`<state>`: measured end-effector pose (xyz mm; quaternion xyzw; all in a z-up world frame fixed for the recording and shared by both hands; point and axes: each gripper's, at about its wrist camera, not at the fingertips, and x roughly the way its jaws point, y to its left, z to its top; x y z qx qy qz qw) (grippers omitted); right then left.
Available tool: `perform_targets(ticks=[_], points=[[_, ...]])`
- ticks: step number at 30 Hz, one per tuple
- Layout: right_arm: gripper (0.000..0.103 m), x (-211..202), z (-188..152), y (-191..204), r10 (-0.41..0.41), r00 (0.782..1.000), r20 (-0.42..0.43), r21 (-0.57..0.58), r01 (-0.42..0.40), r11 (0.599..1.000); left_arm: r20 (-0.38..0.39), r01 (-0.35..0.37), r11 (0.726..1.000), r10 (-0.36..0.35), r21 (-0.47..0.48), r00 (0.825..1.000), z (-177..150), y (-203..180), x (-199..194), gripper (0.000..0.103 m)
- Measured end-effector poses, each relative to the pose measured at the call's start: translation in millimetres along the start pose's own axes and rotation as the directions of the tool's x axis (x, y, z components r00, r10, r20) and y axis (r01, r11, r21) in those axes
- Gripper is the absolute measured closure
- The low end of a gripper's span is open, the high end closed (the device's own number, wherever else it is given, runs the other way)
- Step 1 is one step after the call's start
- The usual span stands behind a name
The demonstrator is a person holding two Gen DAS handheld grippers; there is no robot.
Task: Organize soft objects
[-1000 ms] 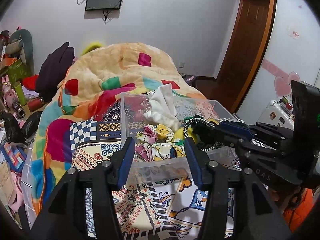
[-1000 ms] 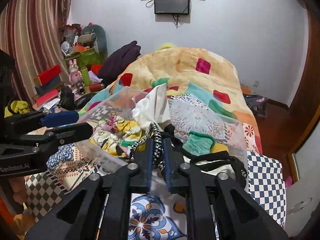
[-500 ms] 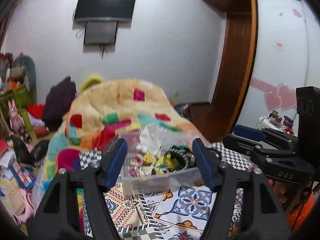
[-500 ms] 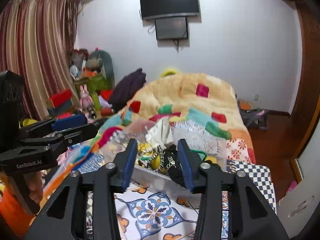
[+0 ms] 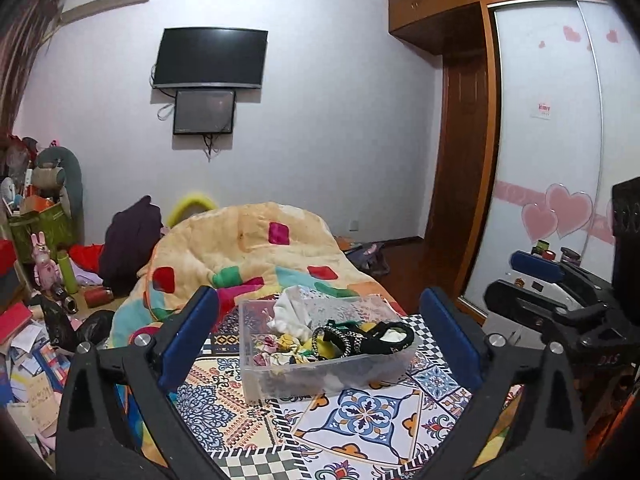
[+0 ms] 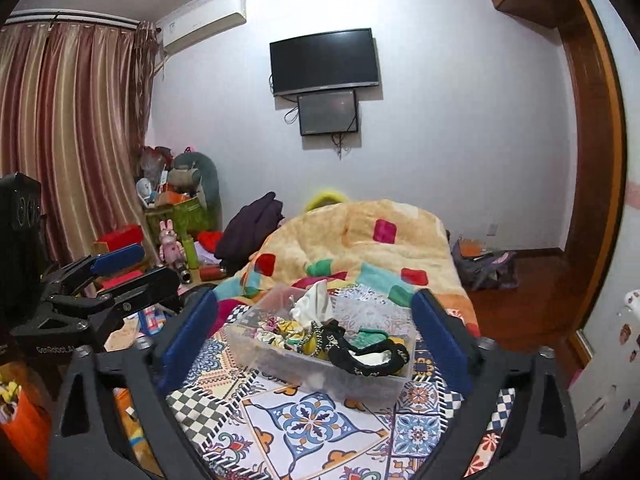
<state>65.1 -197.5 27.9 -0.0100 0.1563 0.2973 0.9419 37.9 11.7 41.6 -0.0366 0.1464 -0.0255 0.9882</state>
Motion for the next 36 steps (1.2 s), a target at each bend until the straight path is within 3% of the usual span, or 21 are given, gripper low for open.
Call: perform_targets(ticks=[36], points=[[0.000, -3.1, -11.2, -1.3, -0.028, 1.000, 0.000, 0.001, 0.028, 1.000, 0.008, -0.005, 1.000, 0.005, 0.018, 1.000, -8.8, -3.7, -4.9, 0.000]])
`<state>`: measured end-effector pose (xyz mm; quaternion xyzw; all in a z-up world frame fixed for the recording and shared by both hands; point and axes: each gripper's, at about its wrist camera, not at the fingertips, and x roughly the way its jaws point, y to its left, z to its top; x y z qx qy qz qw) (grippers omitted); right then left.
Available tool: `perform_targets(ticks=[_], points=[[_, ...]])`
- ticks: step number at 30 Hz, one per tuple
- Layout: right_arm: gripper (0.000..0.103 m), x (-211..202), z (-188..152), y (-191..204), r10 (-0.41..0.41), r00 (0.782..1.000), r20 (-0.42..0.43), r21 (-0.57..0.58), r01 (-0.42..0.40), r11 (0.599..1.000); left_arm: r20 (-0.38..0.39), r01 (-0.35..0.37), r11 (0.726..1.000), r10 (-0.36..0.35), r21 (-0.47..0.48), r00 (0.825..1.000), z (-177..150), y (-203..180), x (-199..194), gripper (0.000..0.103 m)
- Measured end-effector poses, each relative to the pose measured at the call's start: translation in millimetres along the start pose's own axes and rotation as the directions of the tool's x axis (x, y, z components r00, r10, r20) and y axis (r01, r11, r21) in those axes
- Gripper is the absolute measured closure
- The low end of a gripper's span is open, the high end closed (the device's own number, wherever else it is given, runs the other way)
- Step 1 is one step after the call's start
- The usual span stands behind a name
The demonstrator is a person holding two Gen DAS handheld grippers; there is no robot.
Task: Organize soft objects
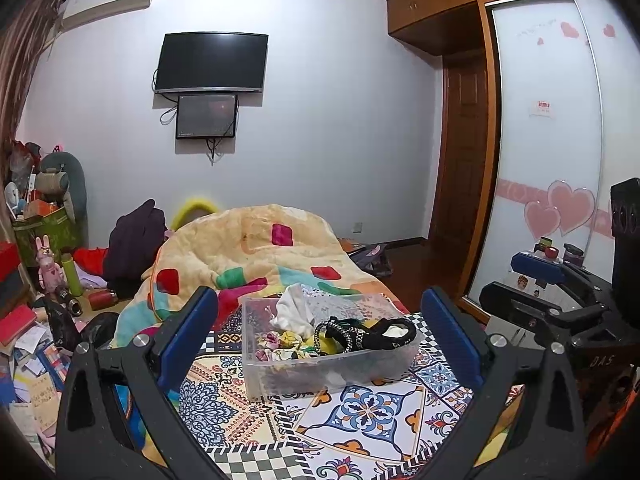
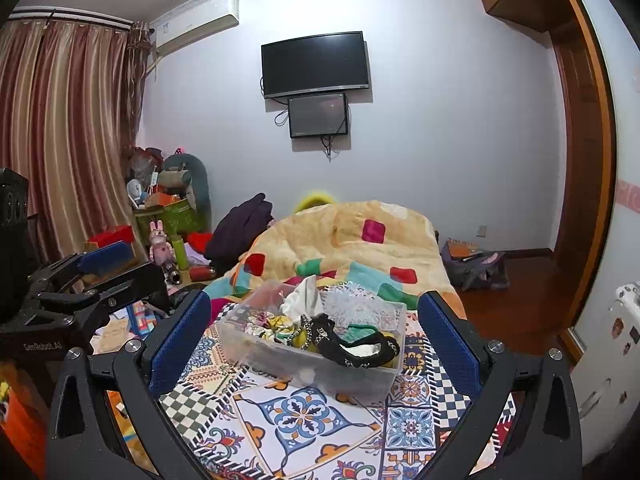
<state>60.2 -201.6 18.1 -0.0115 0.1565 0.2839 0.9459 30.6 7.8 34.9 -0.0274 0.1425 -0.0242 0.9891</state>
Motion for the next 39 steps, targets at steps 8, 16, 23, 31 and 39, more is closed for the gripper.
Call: perform_targets(ticks=[8, 16, 23, 31, 39], points=[[0.000, -1.2, 0.7, -0.7, -0.002, 1.000, 0.002, 0.004, 0.002, 1.000, 0.000, -0.001, 1.000, 0.001, 0.012, 1.000, -2.0, -3.0, 0.0, 0.000], [0.000, -1.9, 1.1, -0.6, -0.003, 1.000, 0.002, 0.006, 0.003, 1.000, -0.001, 0.000, 1.000, 0.000, 0.013, 1.000, -2.2, -3.8, 0.2, 0.000], [0.000, -2.1, 0.2, -1.3, -0.003, 1.000, 0.000, 0.006, 0.003, 1.000, -0.001, 0.004, 1.000, -0.004, 0.014, 1.000, -2.7, -4.1, -0.2, 0.000], [0.000, -1.9, 0.3, -1.6, -0.003, 1.000, 0.000, 0.006, 0.003, 1.000, -0.005, 0.033, 0.999, -0.033, 0.002, 0.999, -1.9, -2.1, -2.0, 0.000], [0.000, -1.3, -1.1, -2.4, -0.005, 1.000, -0.005, 0.008, 0.005, 1.000, -0.008, 0.045, 0.999, -0.045, 0.000, 0.999, -2.1, -0.7, -1.5, 0.000]])
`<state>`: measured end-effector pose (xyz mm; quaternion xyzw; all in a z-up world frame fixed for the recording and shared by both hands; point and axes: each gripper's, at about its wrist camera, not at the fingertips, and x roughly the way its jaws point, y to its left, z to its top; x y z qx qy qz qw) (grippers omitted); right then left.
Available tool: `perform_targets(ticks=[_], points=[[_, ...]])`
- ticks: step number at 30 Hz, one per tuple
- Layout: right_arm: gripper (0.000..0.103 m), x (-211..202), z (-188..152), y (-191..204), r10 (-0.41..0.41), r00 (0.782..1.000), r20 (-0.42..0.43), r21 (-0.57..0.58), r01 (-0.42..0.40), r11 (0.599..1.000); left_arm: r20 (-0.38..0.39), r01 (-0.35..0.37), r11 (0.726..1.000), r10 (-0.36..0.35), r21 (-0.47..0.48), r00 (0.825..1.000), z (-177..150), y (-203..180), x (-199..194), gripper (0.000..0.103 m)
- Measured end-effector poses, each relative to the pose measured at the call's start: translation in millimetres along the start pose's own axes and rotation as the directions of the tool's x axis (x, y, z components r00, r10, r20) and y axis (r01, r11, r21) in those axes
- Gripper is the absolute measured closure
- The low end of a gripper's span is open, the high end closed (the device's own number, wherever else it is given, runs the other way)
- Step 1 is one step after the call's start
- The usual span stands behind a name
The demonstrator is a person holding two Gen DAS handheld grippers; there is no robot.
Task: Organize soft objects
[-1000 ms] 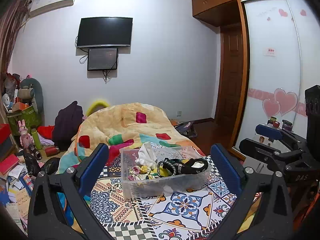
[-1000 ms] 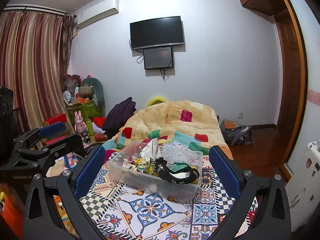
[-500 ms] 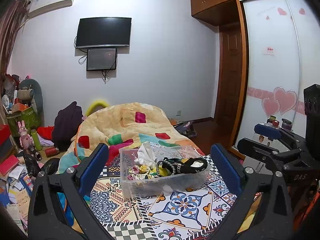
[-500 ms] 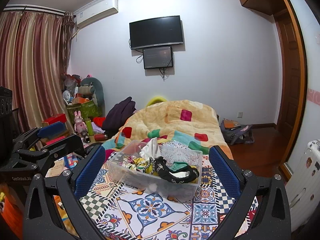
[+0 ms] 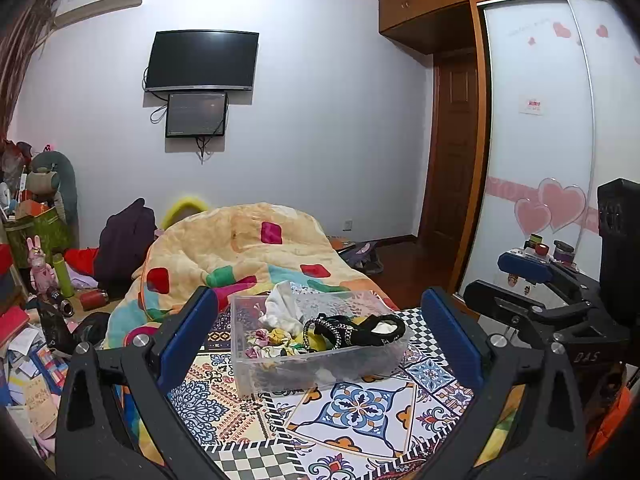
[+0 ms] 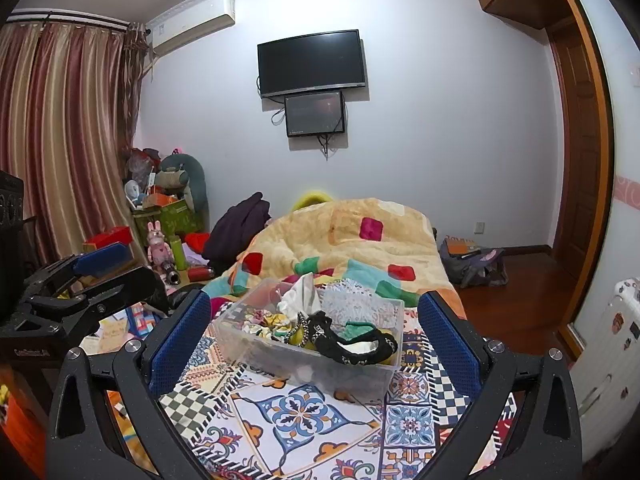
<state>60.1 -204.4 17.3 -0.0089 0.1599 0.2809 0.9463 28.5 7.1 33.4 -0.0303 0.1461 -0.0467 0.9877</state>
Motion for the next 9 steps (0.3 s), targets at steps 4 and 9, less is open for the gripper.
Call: perform_targets(ticks=[4, 9], points=[[0.000, 1.0, -3.4, -0.4, -0.002, 1.000, -0.005, 0.001, 0.002, 1.000, -0.007, -0.003, 1.000, 0.003, -0.001, 1.000, -1.0, 0.6, 1.2, 0.000], [0.000, 1.4, -4.2, -0.7, -0.002, 1.000, -0.007, 0.003, 0.002, 1.000, -0.015, -0.004, 1.000, 0.004, -0.011, 1.000, -1.5, 2.9, 2.4, 0.000]])
